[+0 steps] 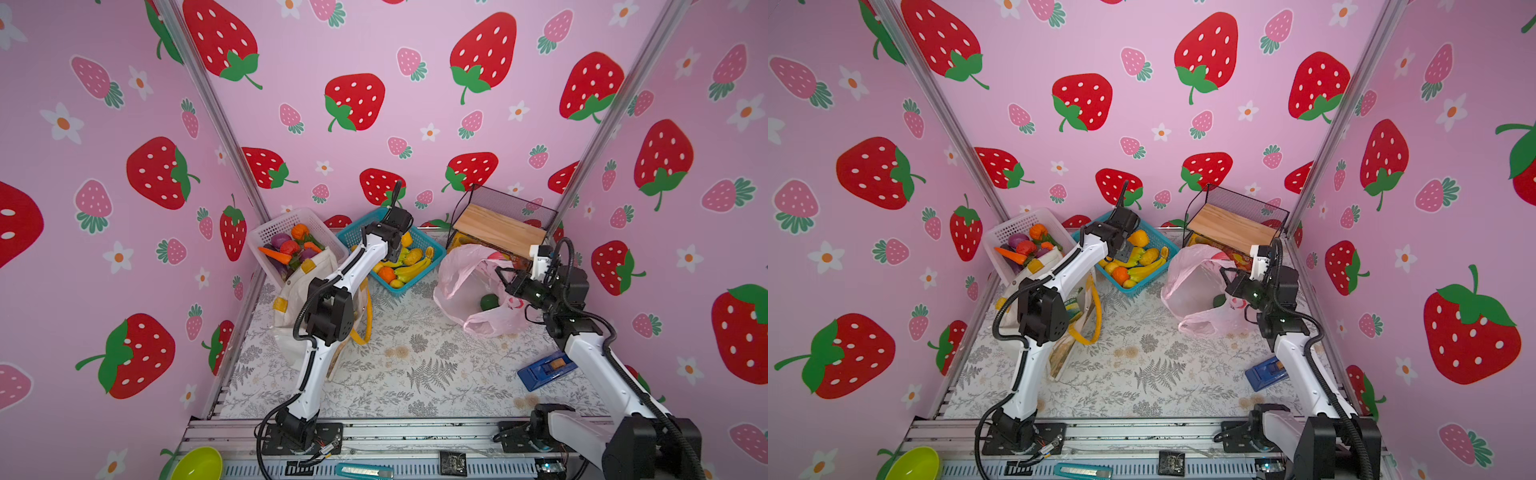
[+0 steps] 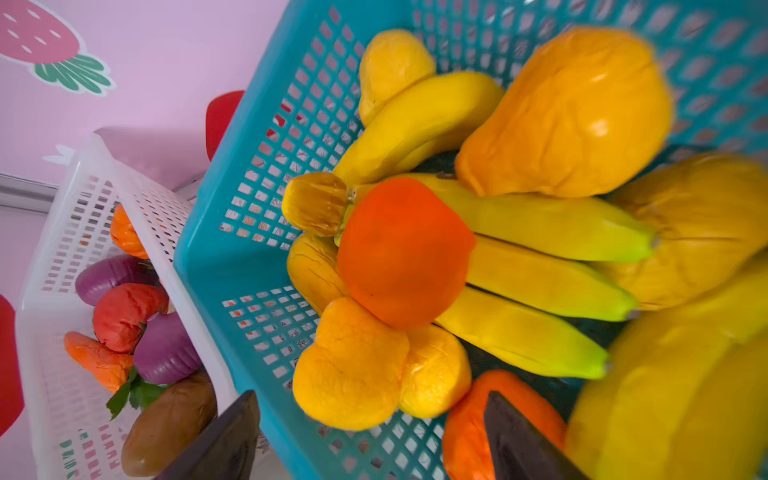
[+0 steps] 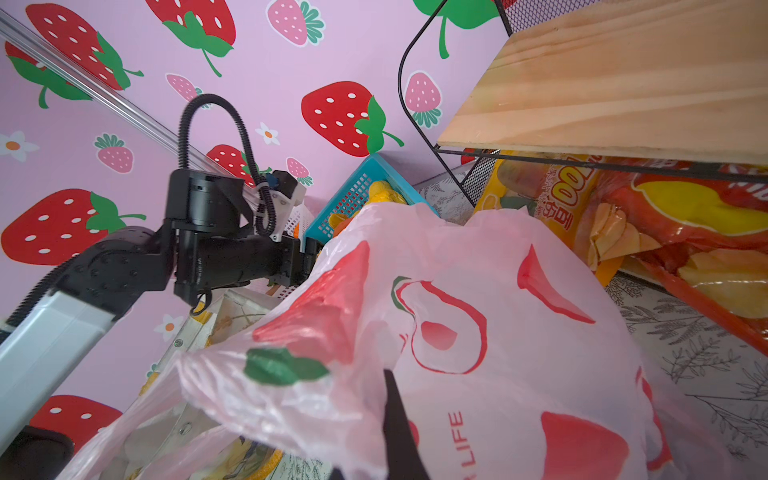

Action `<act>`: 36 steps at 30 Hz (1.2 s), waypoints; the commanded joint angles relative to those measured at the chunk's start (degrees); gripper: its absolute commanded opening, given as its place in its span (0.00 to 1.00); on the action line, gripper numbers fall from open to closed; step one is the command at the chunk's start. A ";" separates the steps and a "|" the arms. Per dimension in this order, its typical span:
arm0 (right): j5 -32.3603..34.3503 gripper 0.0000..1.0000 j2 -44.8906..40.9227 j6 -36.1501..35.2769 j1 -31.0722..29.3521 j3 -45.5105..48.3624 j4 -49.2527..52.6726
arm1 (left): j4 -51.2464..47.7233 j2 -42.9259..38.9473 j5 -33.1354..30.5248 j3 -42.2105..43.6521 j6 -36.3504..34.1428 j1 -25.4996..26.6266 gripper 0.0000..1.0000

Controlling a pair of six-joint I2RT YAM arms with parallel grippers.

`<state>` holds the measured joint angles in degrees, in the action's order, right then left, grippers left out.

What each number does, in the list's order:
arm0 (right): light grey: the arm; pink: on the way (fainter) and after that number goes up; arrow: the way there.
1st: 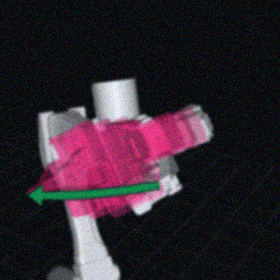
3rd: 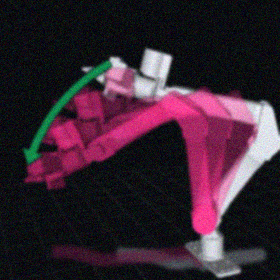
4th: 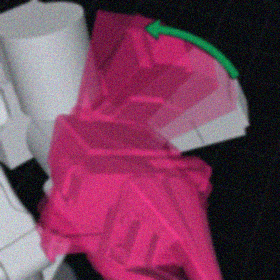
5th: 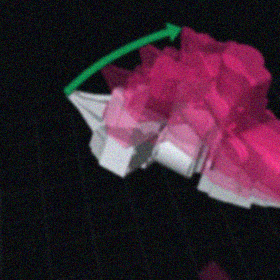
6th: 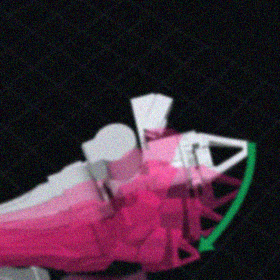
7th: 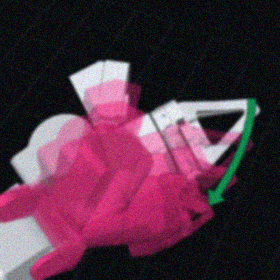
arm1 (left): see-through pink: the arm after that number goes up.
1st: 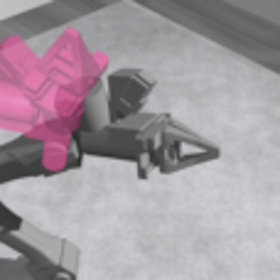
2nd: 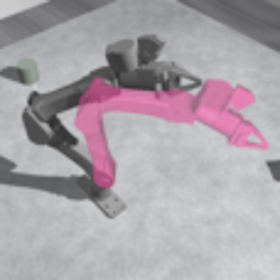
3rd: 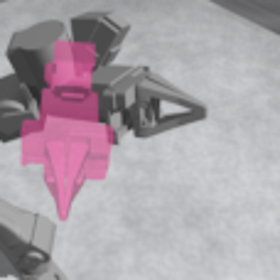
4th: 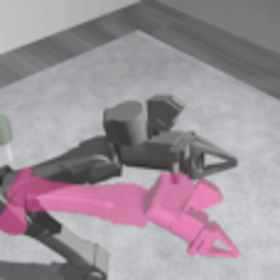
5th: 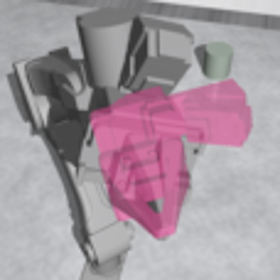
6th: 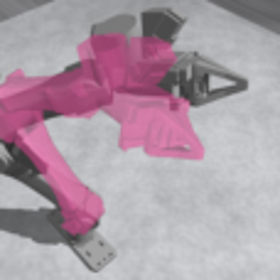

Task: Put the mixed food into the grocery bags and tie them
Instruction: 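Grasp the yellow squash in the teal basket with the left gripper, then carry the yellow squash with the left gripper into the pink bag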

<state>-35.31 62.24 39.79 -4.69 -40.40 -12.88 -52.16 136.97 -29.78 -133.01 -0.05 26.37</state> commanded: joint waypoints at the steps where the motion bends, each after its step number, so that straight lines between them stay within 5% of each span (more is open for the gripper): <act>1: -0.41 0.00 0.47 -1.05 0.26 0.42 -1.81 | -6.63 3.12 -3.13 -5.39 -4.38 -1.22 0.87; 10: -0.91 0.00 1.65 -1.03 0.22 0.68 -2.75 | -5.65 9.41 -1.17 -9.22 -6.54 -3.16 0.84; 20: -0.86 0.00 2.03 -1.21 0.29 0.76 -2.66 | -3.96 8.70 2.77 -11.64 -6.38 -3.43 0.57; 28: -0.59 0.00 1.60 -1.03 0.23 0.55 -2.23 | -3.35 -2.40 3.87 -8.53 -3.51 -2.39 0.51; 36: 0.06 0.00 1.51 -0.77 0.24 0.67 -1.98 | 7.15 -25.49 12.72 15.59 3.53 2.98 0.49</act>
<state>-35.55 64.12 39.13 -4.69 -40.10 -14.11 -49.74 118.26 -22.55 -125.34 -0.36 26.59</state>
